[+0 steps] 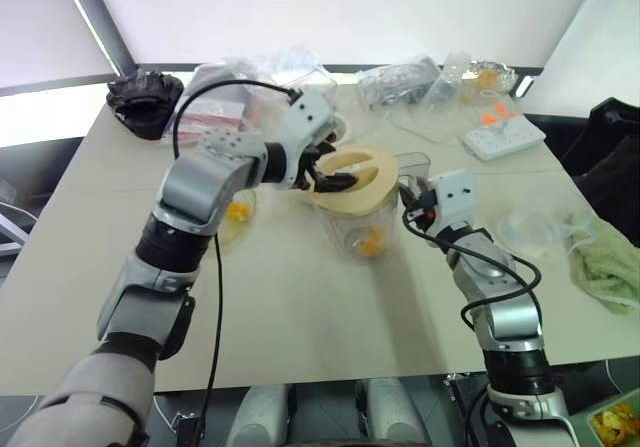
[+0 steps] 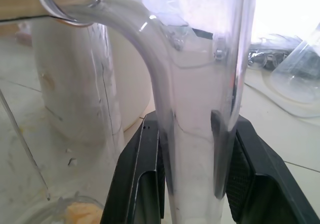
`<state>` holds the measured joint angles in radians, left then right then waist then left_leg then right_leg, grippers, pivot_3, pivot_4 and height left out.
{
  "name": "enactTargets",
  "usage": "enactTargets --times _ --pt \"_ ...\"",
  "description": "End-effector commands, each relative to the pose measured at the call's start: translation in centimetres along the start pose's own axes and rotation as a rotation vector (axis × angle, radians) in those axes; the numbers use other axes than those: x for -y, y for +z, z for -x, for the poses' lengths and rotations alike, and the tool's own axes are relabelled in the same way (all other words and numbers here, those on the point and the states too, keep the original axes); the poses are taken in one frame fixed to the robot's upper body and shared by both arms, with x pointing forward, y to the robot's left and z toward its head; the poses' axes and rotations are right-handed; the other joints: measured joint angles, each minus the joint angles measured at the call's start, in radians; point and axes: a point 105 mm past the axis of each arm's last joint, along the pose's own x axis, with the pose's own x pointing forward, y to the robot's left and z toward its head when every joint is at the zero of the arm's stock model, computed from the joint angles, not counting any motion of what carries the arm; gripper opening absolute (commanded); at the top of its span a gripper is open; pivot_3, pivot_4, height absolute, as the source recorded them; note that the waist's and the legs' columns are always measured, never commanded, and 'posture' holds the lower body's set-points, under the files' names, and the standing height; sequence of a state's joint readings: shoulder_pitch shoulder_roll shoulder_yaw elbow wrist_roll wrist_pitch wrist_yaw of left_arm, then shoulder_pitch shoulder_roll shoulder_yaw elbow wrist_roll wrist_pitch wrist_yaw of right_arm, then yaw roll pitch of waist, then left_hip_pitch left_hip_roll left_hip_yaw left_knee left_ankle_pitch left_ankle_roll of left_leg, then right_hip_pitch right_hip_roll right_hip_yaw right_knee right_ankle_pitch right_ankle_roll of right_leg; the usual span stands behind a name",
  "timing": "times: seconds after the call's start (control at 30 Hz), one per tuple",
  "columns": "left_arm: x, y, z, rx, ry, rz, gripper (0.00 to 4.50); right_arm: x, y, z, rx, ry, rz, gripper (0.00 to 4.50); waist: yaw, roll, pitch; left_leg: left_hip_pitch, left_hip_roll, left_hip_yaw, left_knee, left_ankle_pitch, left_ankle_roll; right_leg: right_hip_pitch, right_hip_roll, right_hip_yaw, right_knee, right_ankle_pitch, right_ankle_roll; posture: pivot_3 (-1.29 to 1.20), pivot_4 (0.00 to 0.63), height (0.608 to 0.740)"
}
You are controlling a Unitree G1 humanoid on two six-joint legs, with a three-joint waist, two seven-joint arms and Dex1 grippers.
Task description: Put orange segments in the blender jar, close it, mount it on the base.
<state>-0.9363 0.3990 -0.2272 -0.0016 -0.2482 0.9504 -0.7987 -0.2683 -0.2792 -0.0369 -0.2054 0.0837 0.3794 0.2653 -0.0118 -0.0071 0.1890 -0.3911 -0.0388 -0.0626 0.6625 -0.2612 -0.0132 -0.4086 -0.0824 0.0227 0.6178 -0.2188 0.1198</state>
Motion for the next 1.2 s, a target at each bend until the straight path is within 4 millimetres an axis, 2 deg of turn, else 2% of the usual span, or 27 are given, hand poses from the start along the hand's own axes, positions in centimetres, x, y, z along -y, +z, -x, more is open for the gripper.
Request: enactTargets --times 0.03,0.13,0.3,0.47,0.63,0.93,1.1,1.2 --pt "-2.6 -4.4 0.0 -0.102 0.163 0.118 4.45 -0.5 8.4 1.1 0.365 0.036 0.04 0.92 0.001 0.0 0.0 0.0 0.0 0.0 0.0 0.0 0.0 0.0 0.0 0.0 0.0 0.0 0.0 0.0 0.15 0.74" --pt "-2.7 -3.0 0.1 -0.019 0.169 0.152 4.45 -0.5 8.3 1.1 0.362 0.036 0.039 0.92 0.001 0.0 0.001 -0.001 0.0 0.0 0.0 0.0 0.0 -0.001 0.0 0.0 0.0 0.0 0.0 0.0 0.15 0.74" --pt "-3.1 0.5 0.6 0.2 0.173 0.232 4.45 -0.5 8.0 1.1 0.355 0.036 0.036 0.92 -0.002 0.0 0.001 -0.002 0.0 0.0 -0.001 0.0 0.0 -0.003 0.0 0.0 0.0 0.0 0.0 0.0 0.15 0.74" --pt "-3.0 4.2 2.3 0.471 0.121 0.376 4.45 -0.6 7.7 1.1 0.346 0.042 0.026 0.92 -0.009 0.0 0.002 -0.004 0.0 0.002 -0.004 0.0 0.0 -0.007 0.001 0.001 0.001 0.001 0.0 0.0 0.15 0.74" --pt "-4.0 5.9 4.5 0.609 0.131 0.472 4.45 -0.8 7.3 1.1 0.34 0.054 0.018 0.92 -0.003 -0.001 0.002 -0.004 0.0 0.002 -0.01 0.002 -0.004 -0.011 0.001 0.002 0.002 0.001 0.0 0.0 0.15 0.74" --pt "-3.9 5.8 9.3 0.654 0.109 0.418 4.45 -0.7 7.0 0.8 0.33 0.062 -0.012 0.92 -0.006 -0.001 0.002 -0.007 -0.001 0.002 -0.013 0.003 -0.006 -0.016 0.001 0.002 0.001 0.001 -0.001 0.0 0.15 0.74" --pt "-3.3 3.4 12.2 0.603 0.148 0.394 4.45 1.0 8.0 0.6 0.335 0.02 -0.079 0.92 -0.009 -0.001 0.003 -0.007 0.0 0.002 -0.014 0.004 -0.007 -0.017 0.001 0.002 0.002 0.002 -0.002 0.0 0.15 0.74" --pt "-2.6 1.9 13.0 0.569 0.17 0.382 4.45 2.1 8.5 0.4 0.328 -0.013 -0.119 0.92 -0.004 -0.001 0.003 -0.007 0.0 0.002 -0.014 0.004 -0.008 -0.017 0.001 0.003 0.002 0.003 -0.003 0.0 0.15 0.74"
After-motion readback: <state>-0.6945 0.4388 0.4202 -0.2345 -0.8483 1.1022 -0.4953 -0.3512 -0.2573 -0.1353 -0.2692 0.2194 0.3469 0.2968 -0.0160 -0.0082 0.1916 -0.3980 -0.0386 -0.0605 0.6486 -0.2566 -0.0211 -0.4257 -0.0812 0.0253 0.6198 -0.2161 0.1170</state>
